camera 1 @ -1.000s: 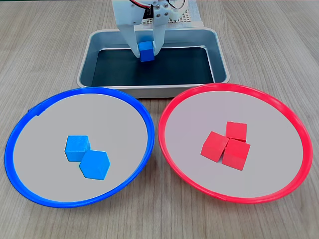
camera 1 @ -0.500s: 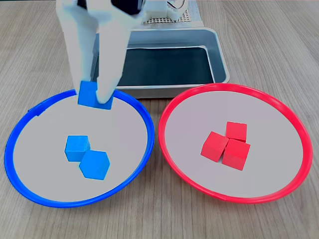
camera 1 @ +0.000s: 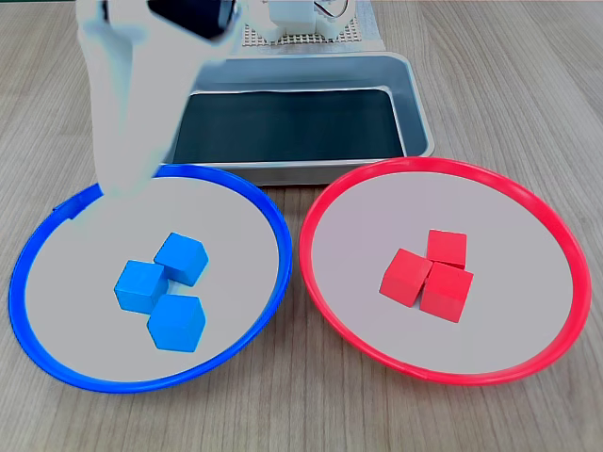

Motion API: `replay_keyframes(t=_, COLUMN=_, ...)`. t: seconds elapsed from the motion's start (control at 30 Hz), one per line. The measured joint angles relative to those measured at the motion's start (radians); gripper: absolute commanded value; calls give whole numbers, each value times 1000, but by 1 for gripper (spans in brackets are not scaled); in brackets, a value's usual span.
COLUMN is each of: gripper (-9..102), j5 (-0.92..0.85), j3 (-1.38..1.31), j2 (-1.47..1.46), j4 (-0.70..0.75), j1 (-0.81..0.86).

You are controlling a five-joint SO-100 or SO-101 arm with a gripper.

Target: Move six blocks tray to matching dishes

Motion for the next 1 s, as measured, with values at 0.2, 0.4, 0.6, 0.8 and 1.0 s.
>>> replay_keyframes(t=0.2, gripper=0, j5=646, j3=321, j2=388, j4=-133, j1=-31)
replay_keyframes(t=0.4, gripper=0, j5=925, j3=950, j2=1023, j4=-149, j1=-106)
replay_keyframes(t=0.6, gripper=0, j5=939, j3=1216, j2=1428, j4=152, j1=-126)
replay_keyframes(t=0.8, gripper=0, j5=899, j3=1324, j2=1614, j4=287, j1=-115)
replay_keyframes(t=1.0, gripper=0, j5=871, j3=1328, j2=1770, j4=474, j1=-92)
